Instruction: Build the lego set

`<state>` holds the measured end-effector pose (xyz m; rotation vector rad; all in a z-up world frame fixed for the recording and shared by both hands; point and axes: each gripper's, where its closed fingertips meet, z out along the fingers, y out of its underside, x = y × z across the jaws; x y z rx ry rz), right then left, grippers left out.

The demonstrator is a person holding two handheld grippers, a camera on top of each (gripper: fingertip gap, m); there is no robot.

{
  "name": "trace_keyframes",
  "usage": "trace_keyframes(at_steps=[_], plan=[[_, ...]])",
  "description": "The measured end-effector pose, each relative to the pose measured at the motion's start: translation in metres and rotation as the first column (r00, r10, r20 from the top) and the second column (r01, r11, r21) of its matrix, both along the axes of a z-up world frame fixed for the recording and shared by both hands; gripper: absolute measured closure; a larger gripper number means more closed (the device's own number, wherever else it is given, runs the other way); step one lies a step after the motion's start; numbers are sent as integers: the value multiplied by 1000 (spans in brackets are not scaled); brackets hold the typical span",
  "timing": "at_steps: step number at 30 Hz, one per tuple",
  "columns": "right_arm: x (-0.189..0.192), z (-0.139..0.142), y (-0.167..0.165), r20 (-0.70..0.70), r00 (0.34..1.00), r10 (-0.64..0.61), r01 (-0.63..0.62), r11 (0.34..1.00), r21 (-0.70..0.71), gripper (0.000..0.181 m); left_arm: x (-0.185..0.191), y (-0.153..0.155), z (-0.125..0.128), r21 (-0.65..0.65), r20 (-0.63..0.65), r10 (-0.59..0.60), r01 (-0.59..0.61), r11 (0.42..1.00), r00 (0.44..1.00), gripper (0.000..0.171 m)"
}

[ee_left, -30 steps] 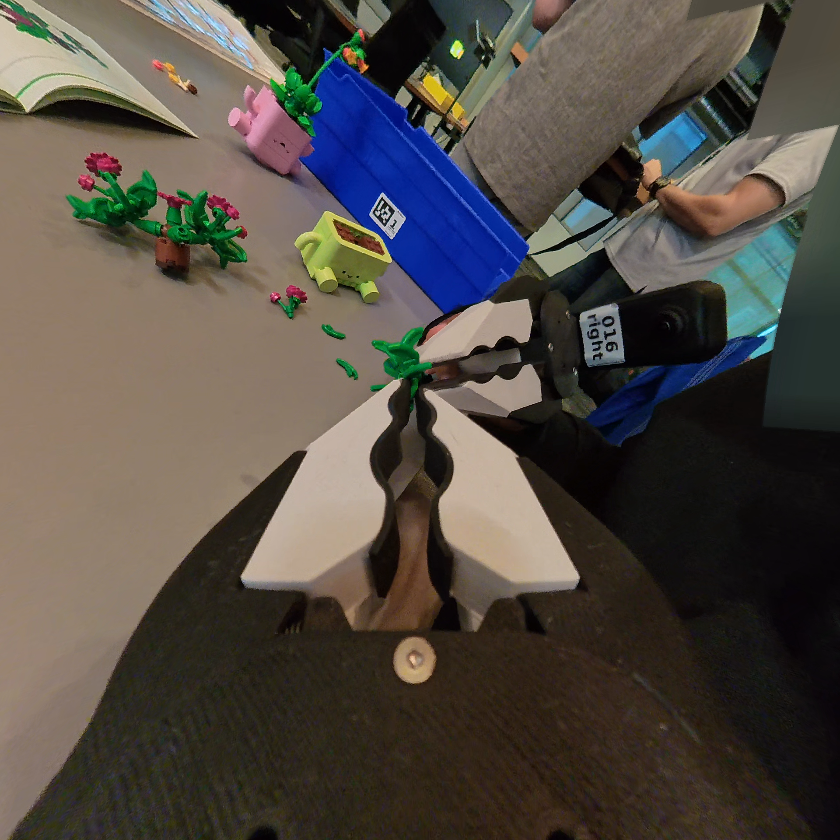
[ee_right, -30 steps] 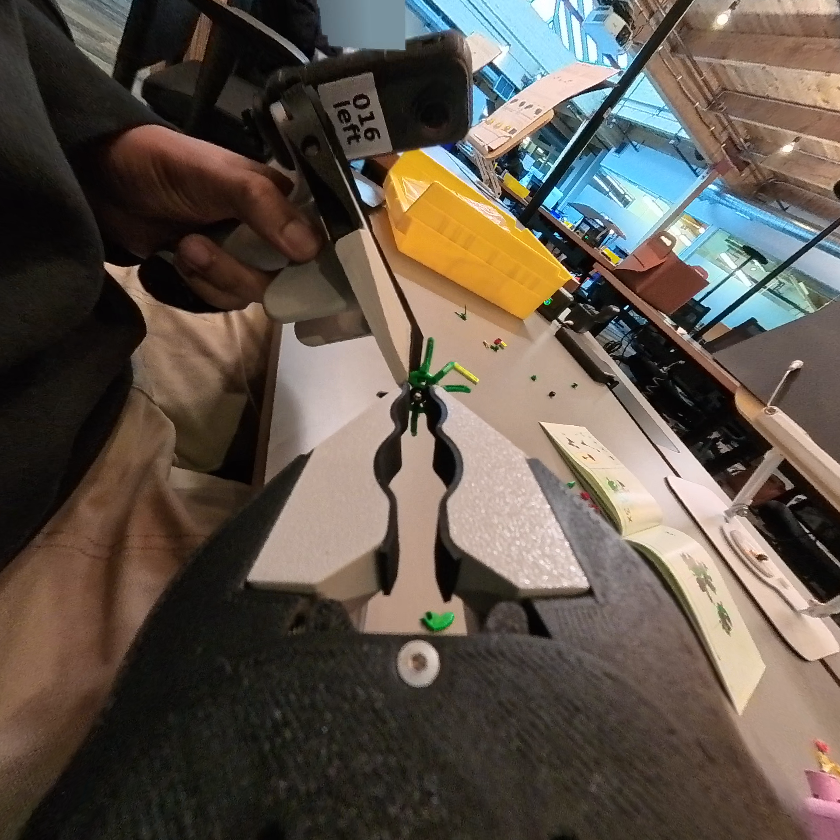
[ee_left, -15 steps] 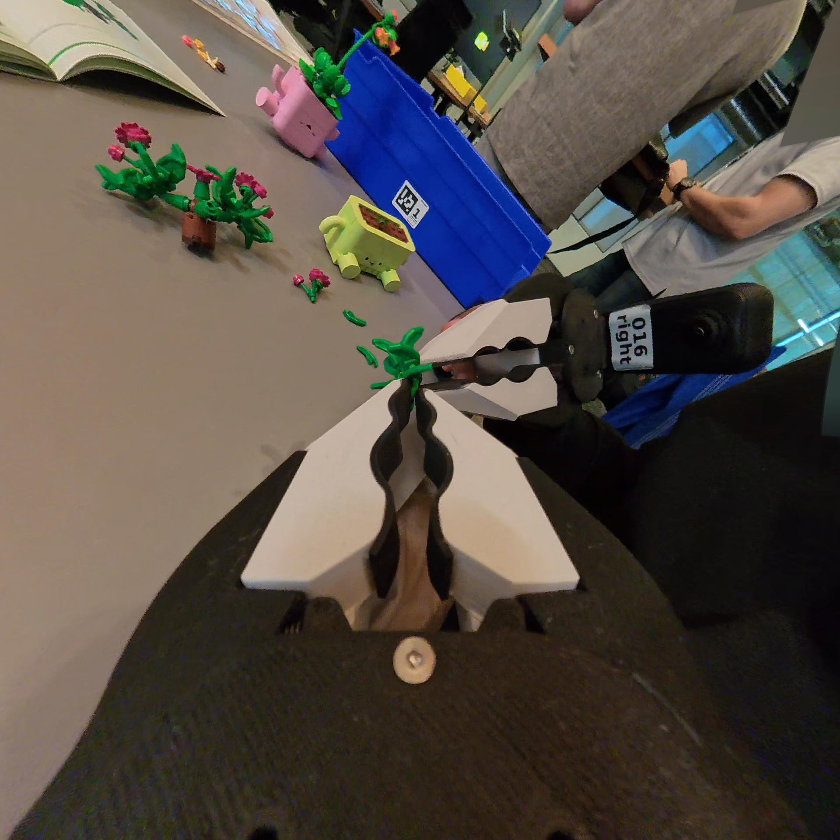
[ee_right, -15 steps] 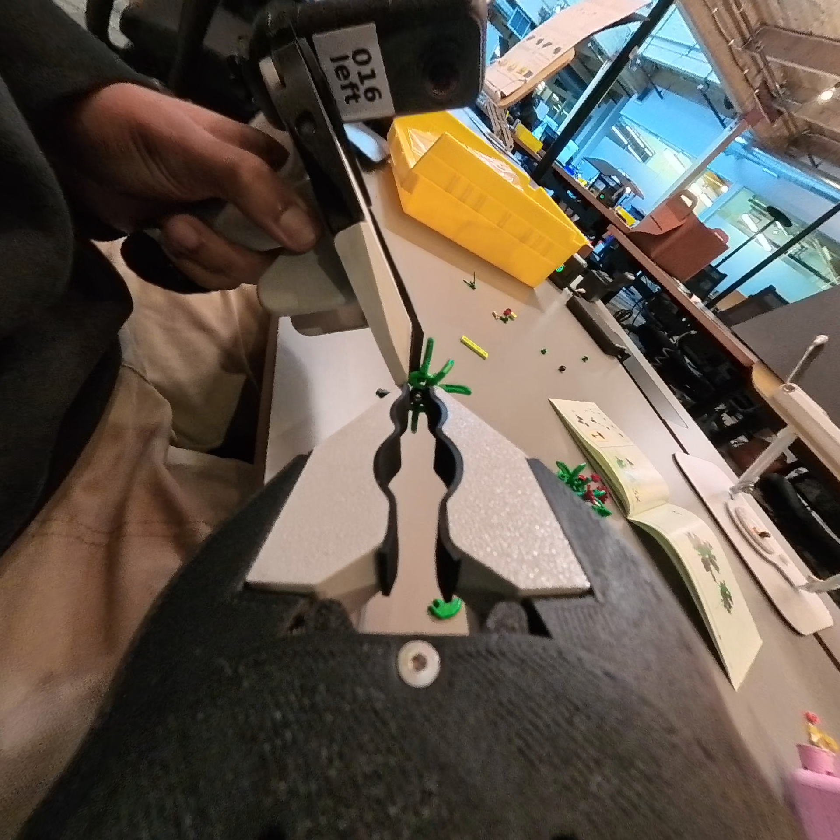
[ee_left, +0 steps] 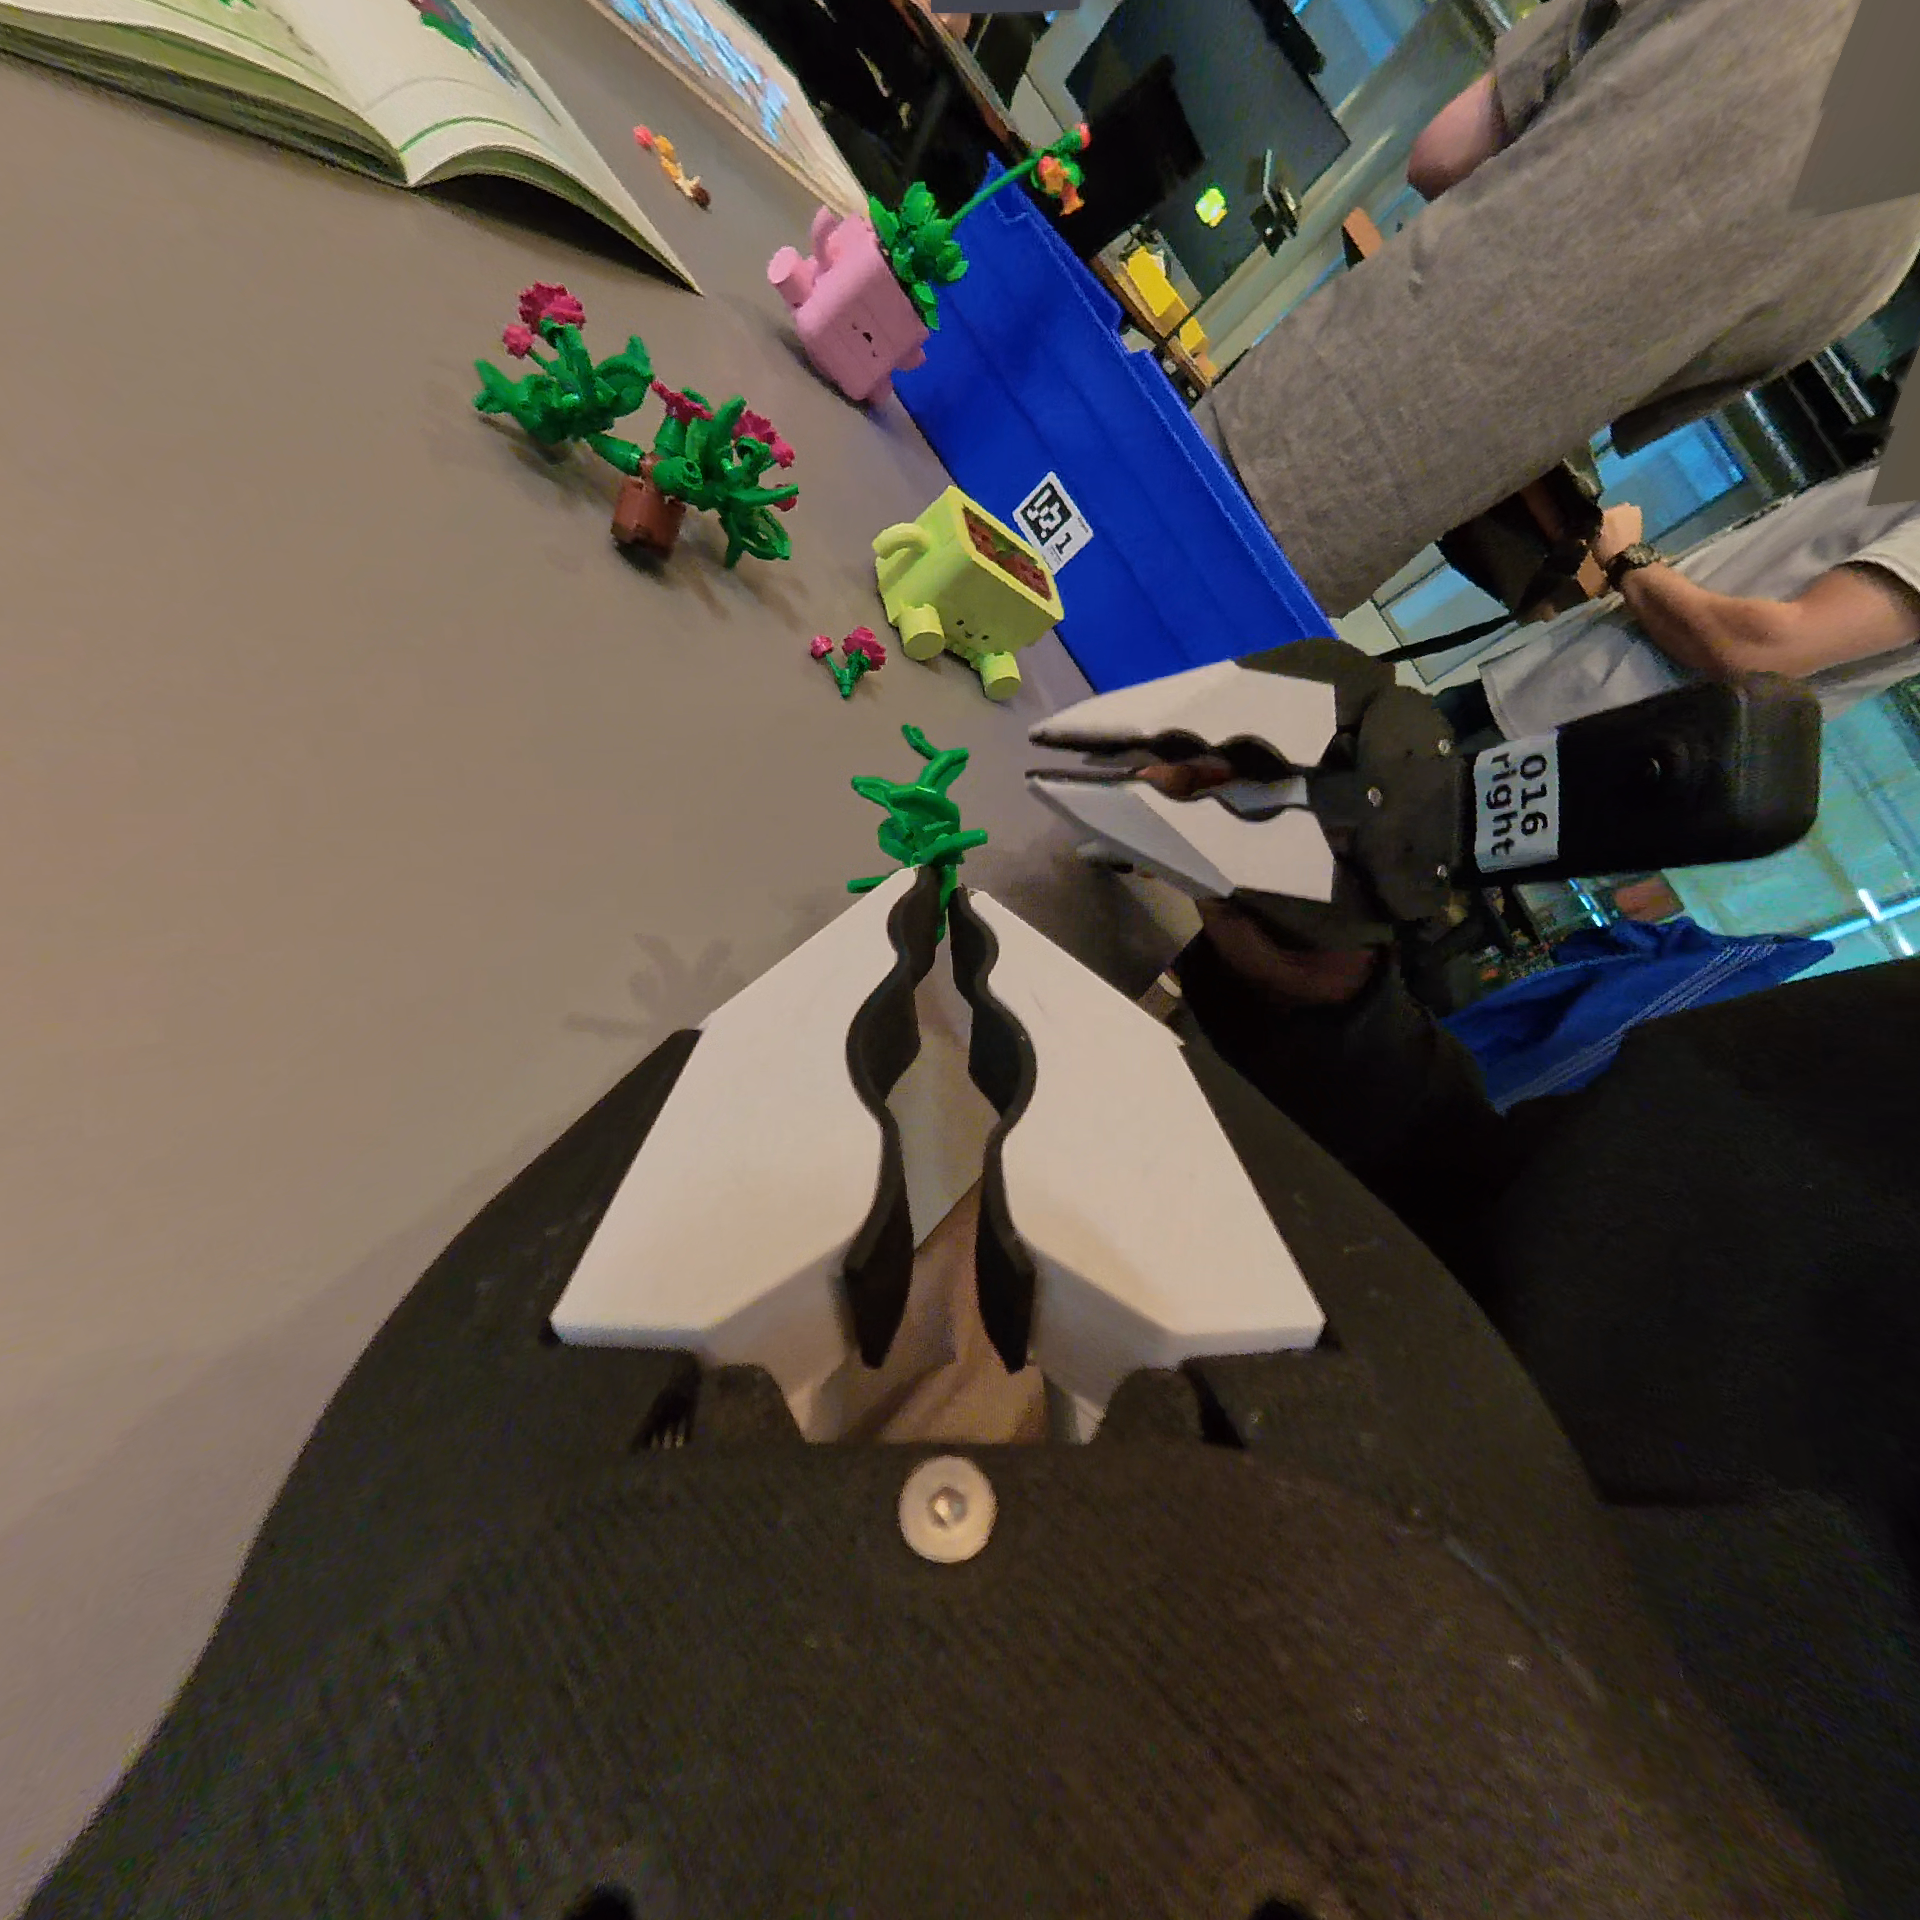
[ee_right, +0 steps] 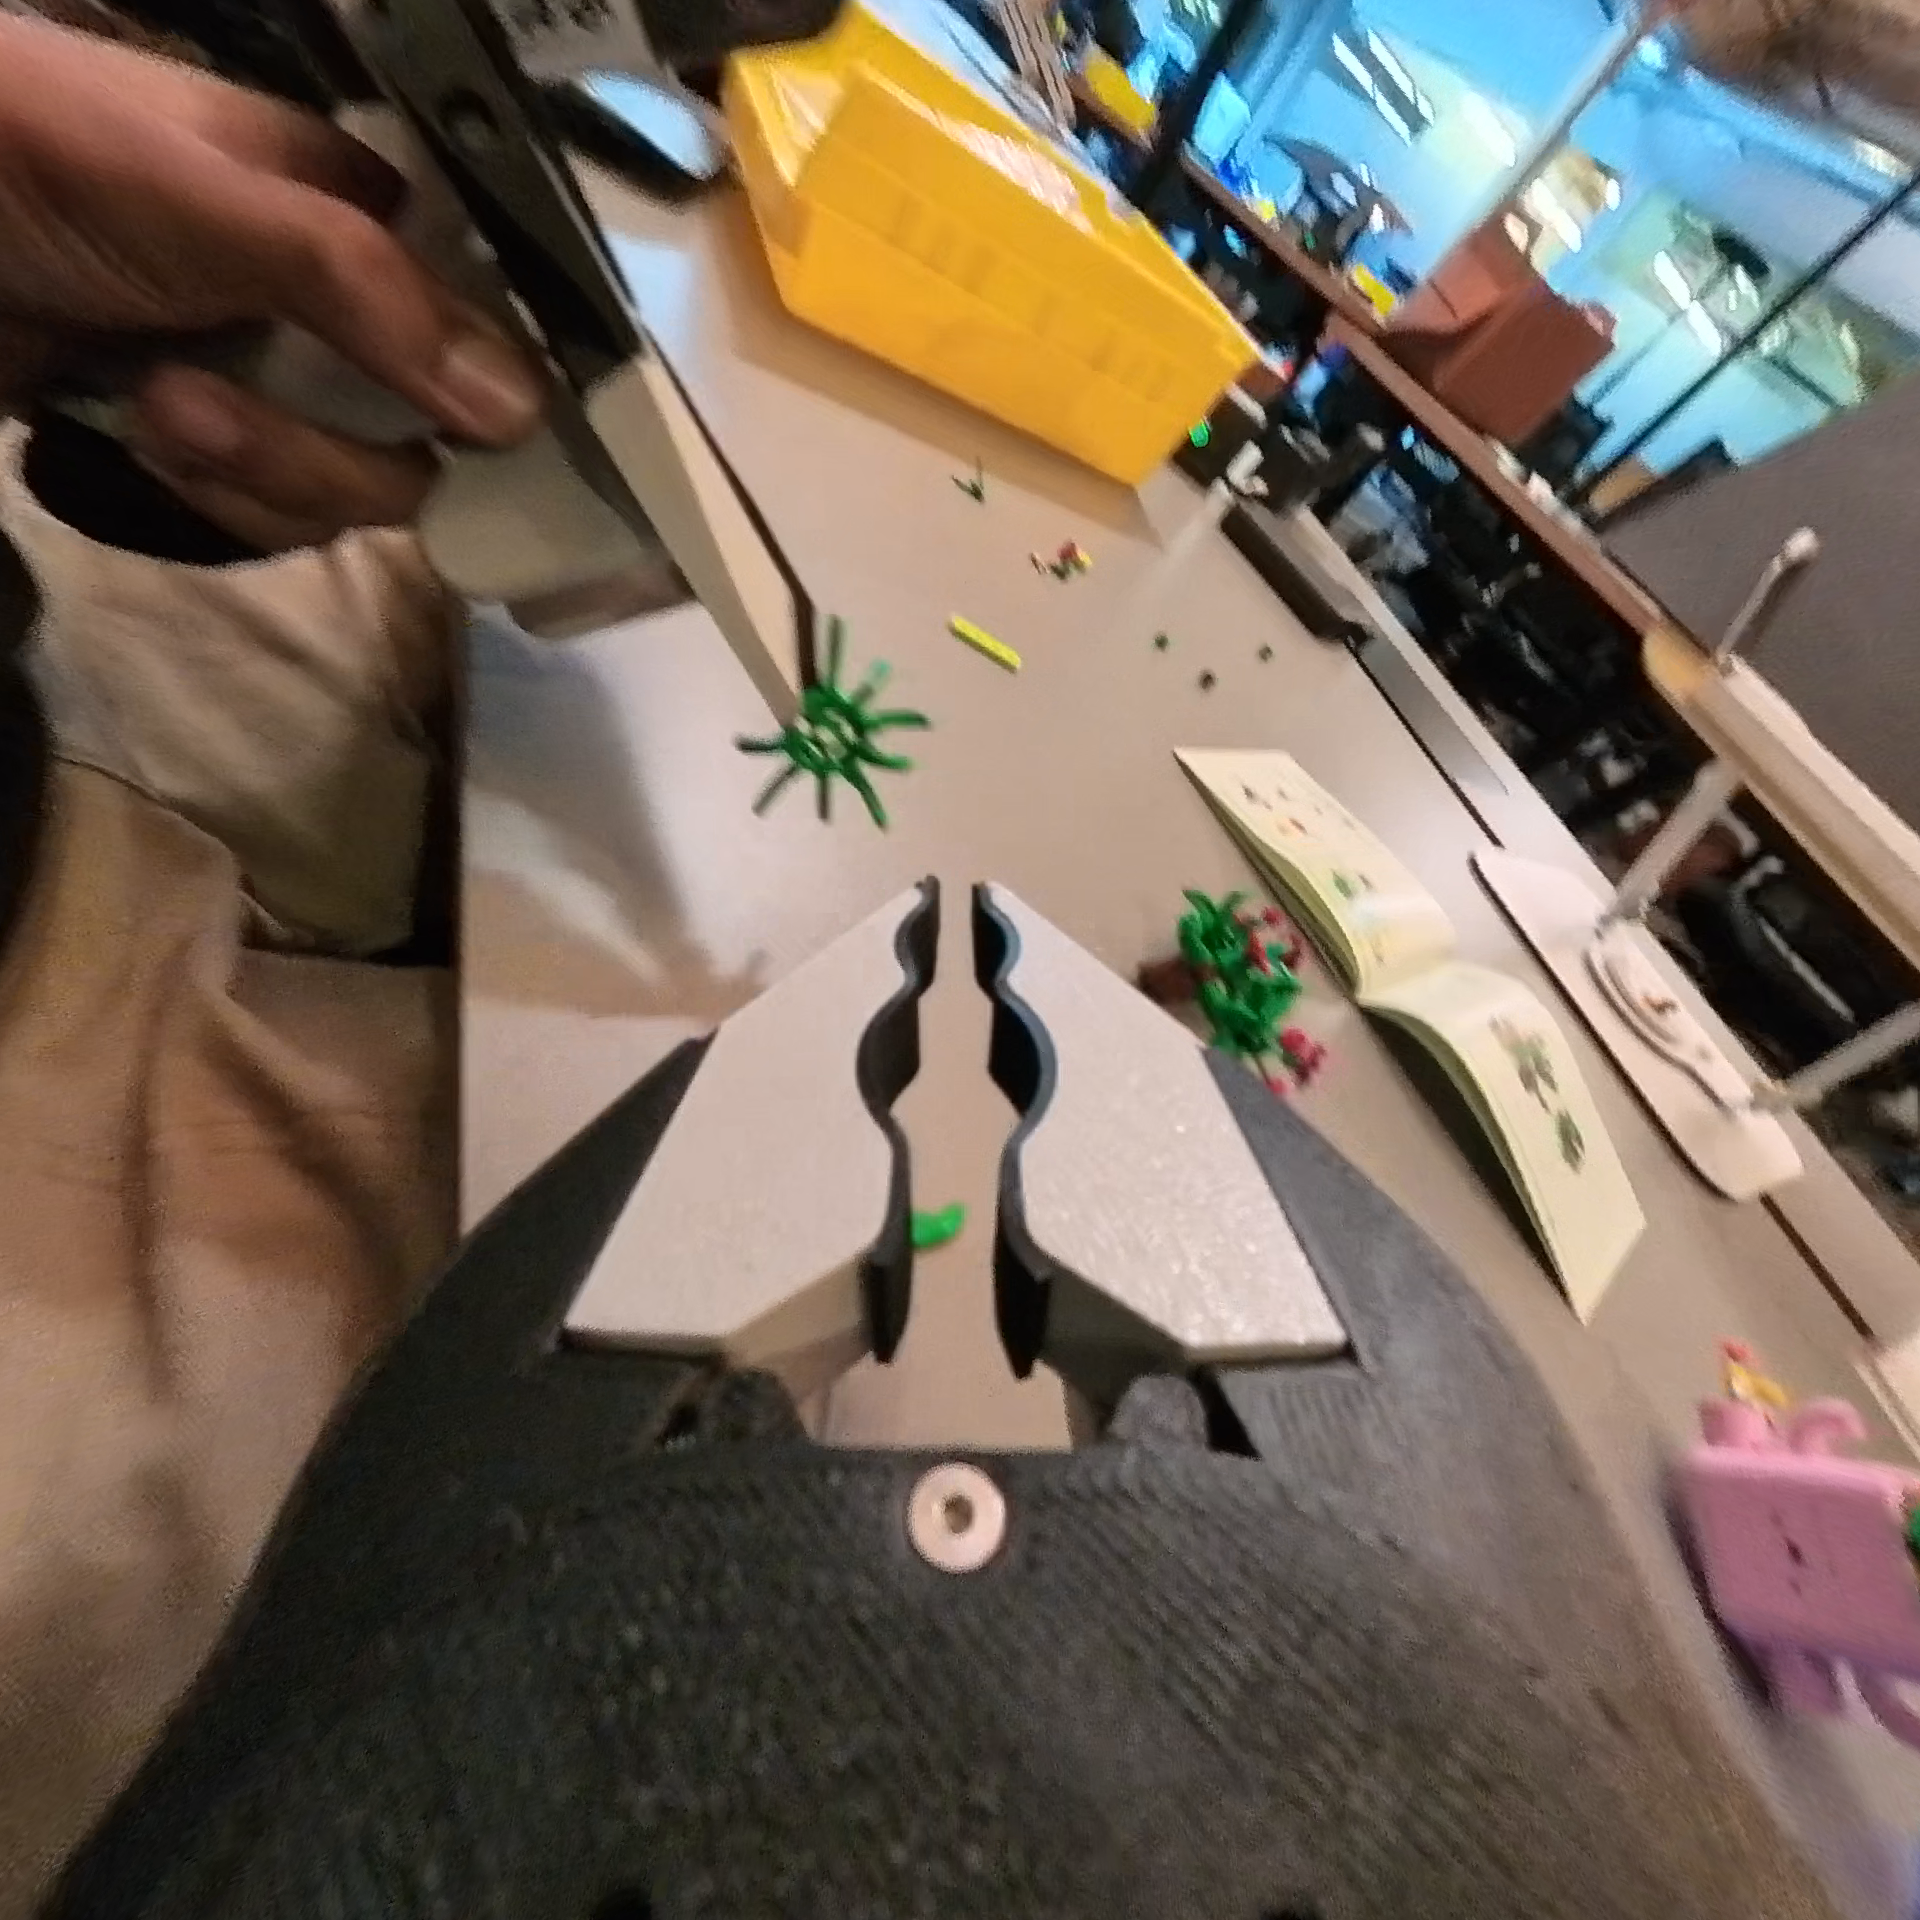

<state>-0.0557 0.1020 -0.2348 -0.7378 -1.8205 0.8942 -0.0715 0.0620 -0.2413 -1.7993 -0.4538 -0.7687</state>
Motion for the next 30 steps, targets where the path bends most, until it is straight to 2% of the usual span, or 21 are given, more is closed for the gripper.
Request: trace_keyframes(at_steps=[6, 9, 13, 17, 19, 23, 30], plan=[[24, 16, 61, 53, 987, -154, 158, 984, -80, 172, 0, 0, 0, 12, 21, -10, 10, 1000, 1000, 171], [47, 8, 76, 188, 972, -139, 169, 973, -154, 170, 2, 0, 0, 14, 27, -19, 18, 1000, 999, 171], [65, -15, 76, 376, 923, -81, 195, 942, -274, 165, 5, 2, 0, 18, 45, -31, 30, 999, 999, 171], [84, -49, 71, 578, 816, -25, 225, 934, -278, 167, 10, 5, -1, 13, 44, -47, 46, 999, 998, 171], [89, -52, 67, 592, 806, 13, 207, 931, -302, 167, 11, 5, -2, 11, 44, -51, 50, 999, 998, 171], [88, -43, 48, 554, 825, 111, 122, 923, -366, 165, 13, 7, -3, 10, 53, -58, 58, 998, 997, 171], [73, -56, 32, 563, 822, 88, 88, 957, -277, 172, 16, 9, -3, 13, 56, -74, 74, 997, 996, 171]])
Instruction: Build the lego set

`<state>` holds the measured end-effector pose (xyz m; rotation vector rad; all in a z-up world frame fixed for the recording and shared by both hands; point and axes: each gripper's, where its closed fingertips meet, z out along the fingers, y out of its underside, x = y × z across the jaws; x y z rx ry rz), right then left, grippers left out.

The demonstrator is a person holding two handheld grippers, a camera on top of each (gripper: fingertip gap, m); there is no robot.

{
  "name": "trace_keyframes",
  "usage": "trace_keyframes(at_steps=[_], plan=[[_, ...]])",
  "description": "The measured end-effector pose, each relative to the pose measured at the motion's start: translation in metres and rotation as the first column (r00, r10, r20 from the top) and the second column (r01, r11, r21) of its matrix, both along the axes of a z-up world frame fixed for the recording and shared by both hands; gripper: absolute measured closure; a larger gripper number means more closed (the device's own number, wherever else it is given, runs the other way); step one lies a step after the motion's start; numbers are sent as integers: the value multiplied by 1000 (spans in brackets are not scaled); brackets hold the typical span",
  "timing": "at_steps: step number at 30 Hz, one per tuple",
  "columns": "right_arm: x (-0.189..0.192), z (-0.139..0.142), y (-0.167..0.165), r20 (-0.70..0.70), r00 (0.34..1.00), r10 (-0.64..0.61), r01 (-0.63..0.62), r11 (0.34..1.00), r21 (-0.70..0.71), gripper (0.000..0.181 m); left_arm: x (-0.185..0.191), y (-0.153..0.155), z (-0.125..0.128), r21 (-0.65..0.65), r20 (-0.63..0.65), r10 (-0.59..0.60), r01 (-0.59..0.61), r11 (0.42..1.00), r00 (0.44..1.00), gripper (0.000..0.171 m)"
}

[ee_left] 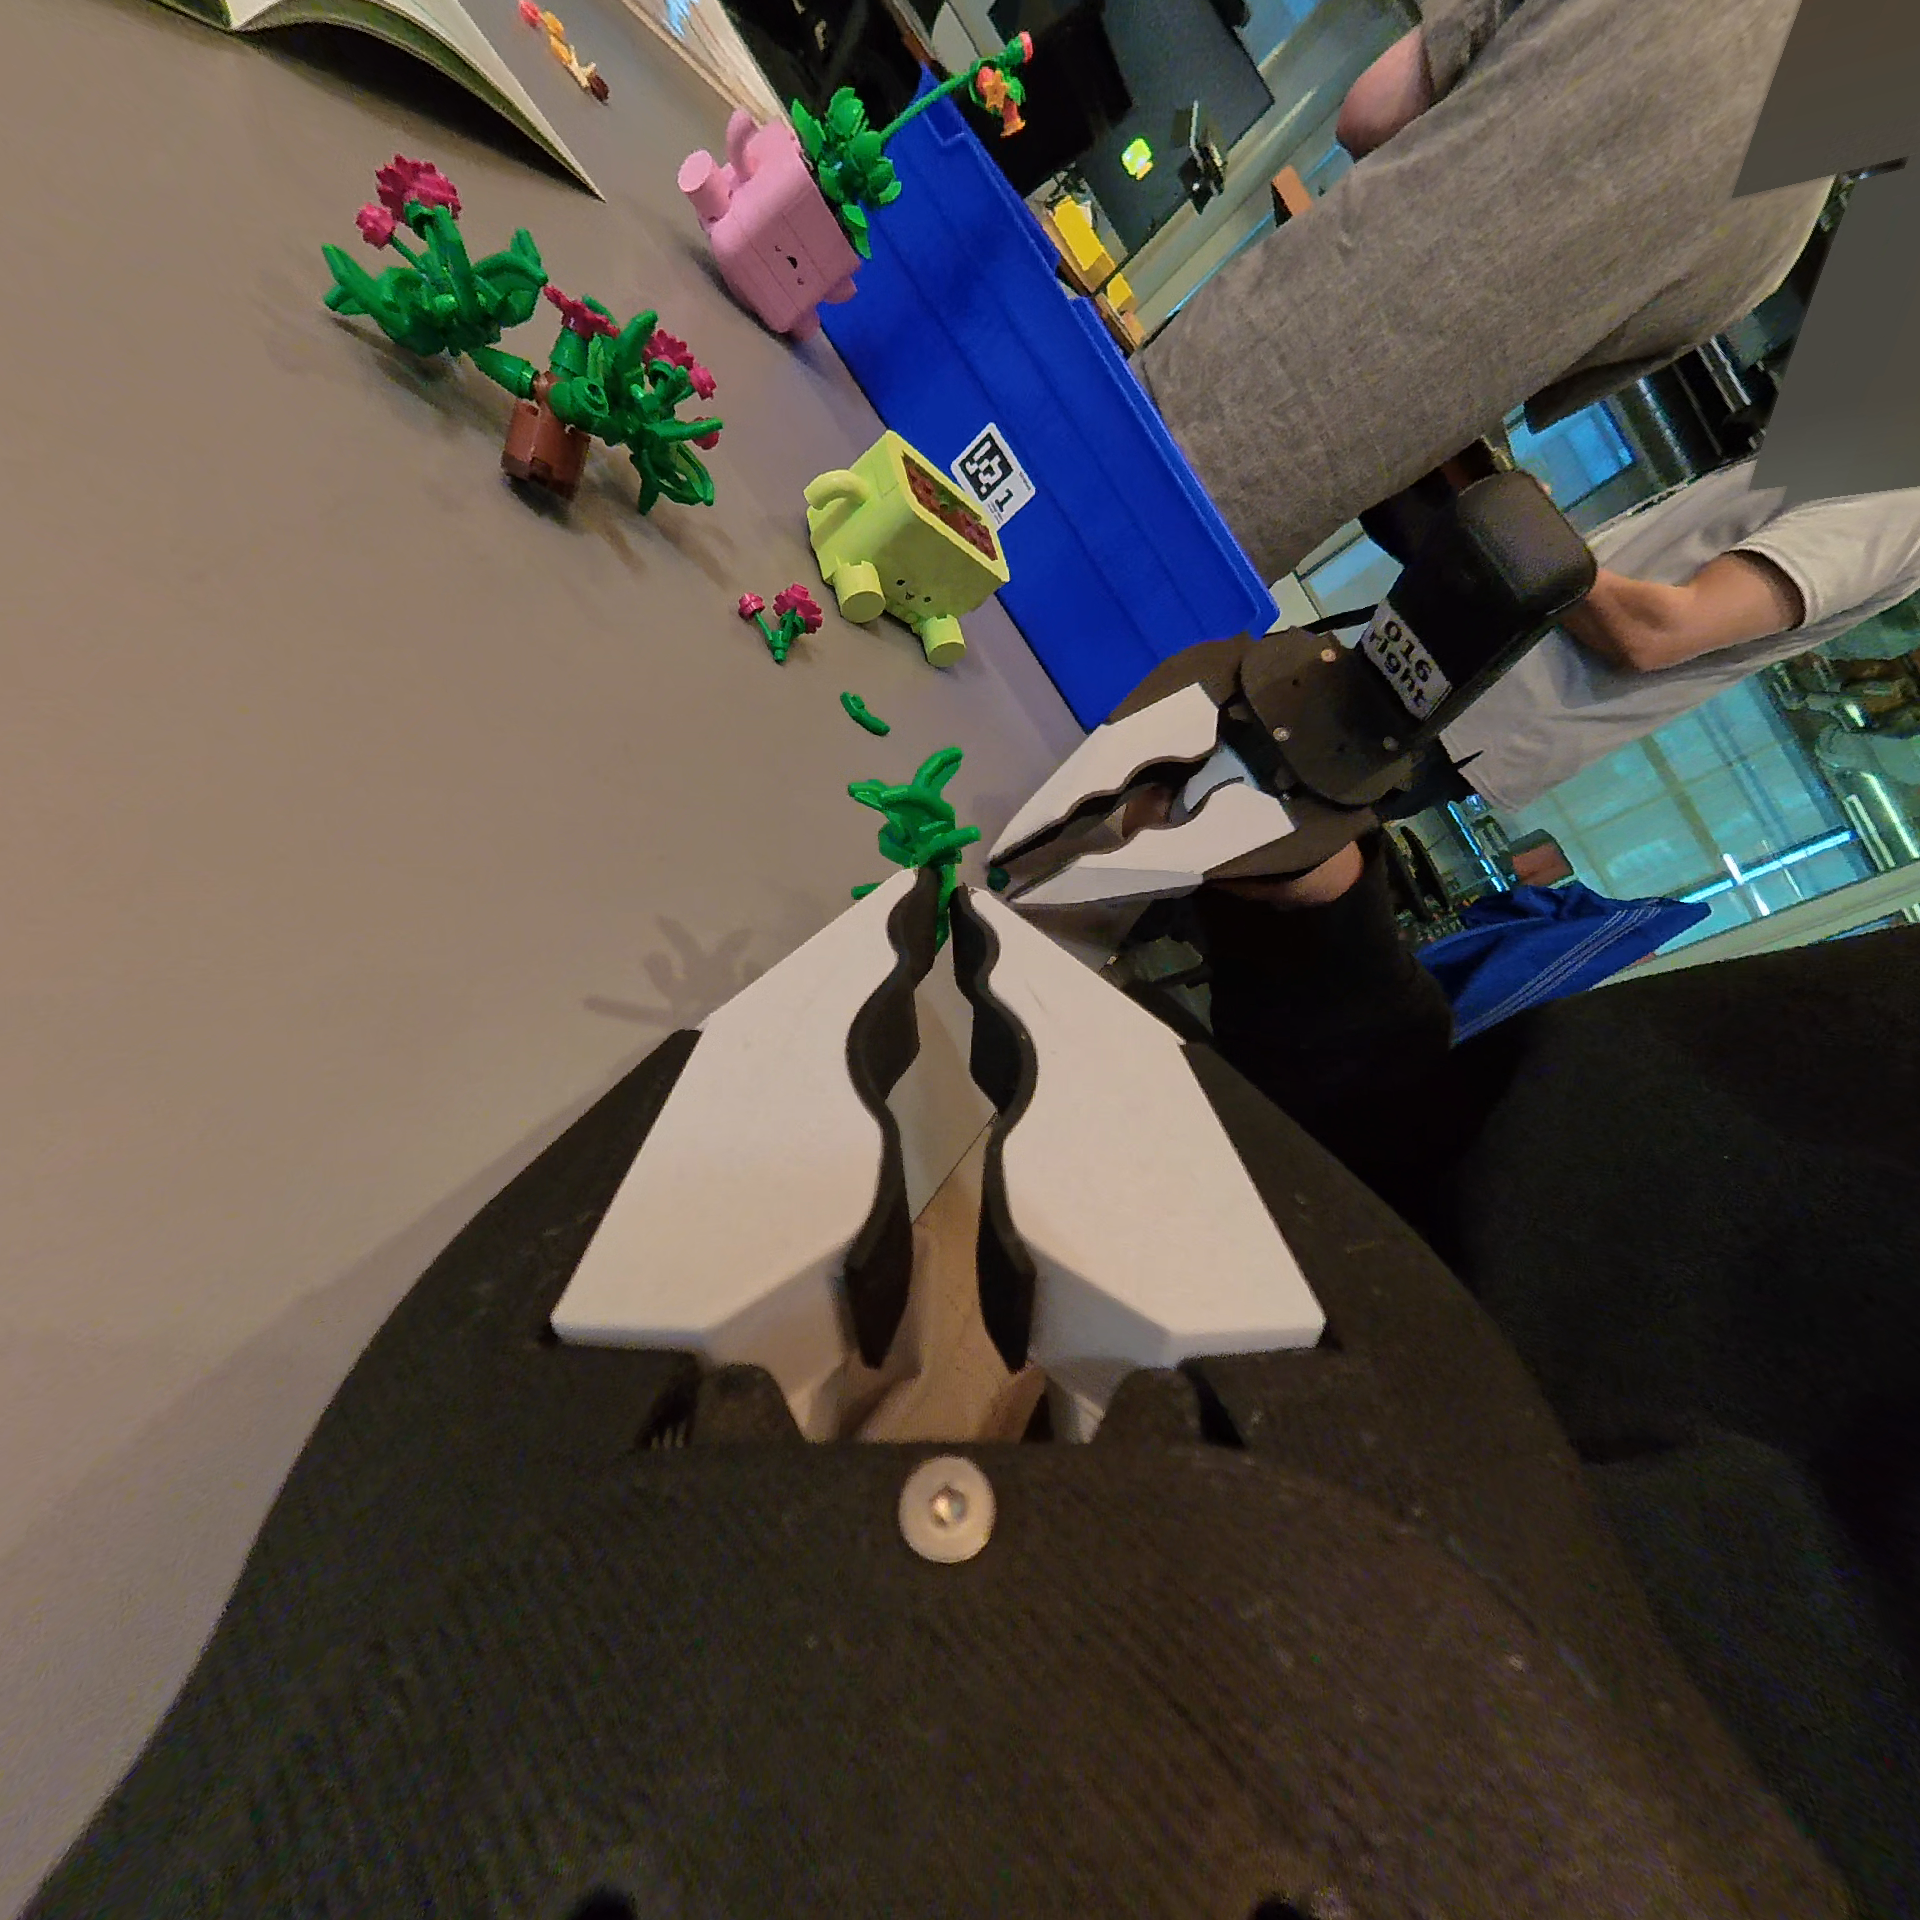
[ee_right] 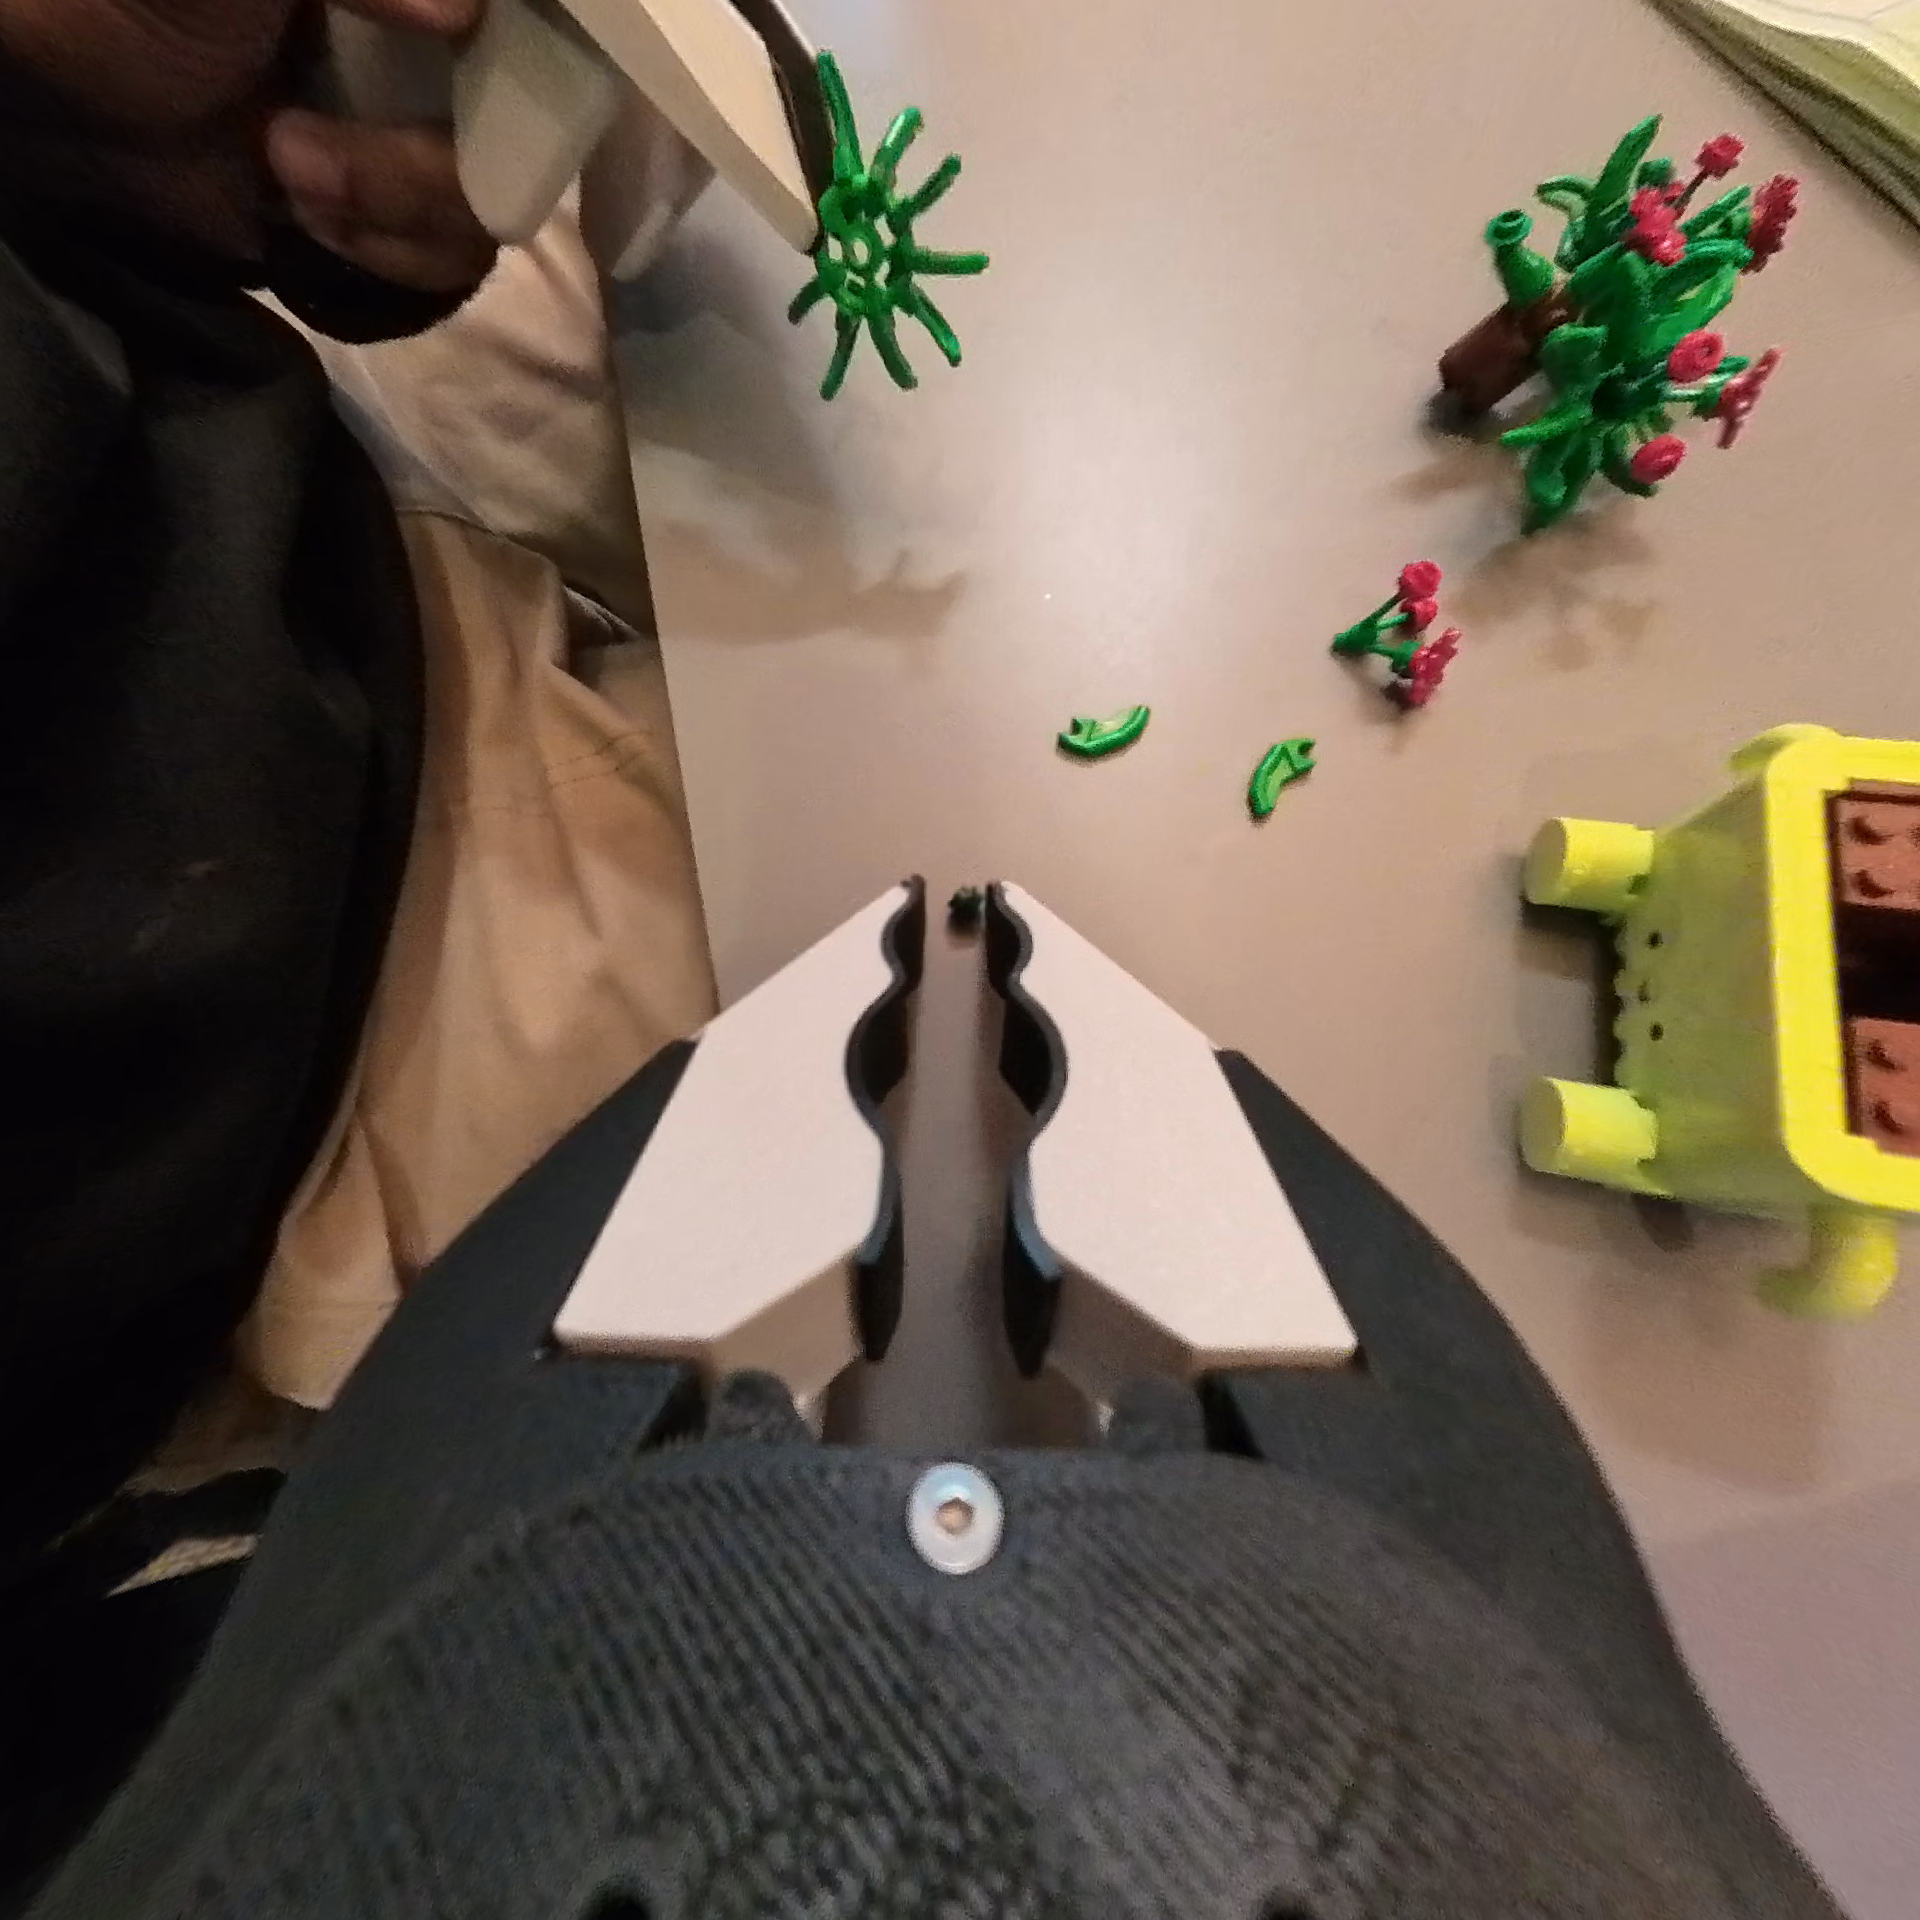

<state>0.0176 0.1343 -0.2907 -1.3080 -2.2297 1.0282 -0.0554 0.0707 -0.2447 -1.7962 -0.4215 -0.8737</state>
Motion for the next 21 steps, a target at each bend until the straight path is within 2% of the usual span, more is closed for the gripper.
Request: trace_keyframes(at_steps=[5, 11, 15, 21], plan=[[-2, -2, 3, 2, 1000, -15, 16, 1000, -15, 177, 0, -1, 0, 6, 10, -1, 1, 1000, 1000, 171], [-9, 8, -5, -15, 999, -33, 31, 992, -121, 176, 2, 0, 0, 11, 18, -12, 12, 1000, 1000, 171], [-10, -2, -2, 23, 998, -51, 52, 997, -60, 176, 3, 0, 0, 11, 18, -18, 17, 1000, 1000, 171], [-9, -1, 9, 10, 996, -87, 88, 995, -47, 167, 4, 0, 0, 12, 21, -20, 20, 1000, 1000, 171]])
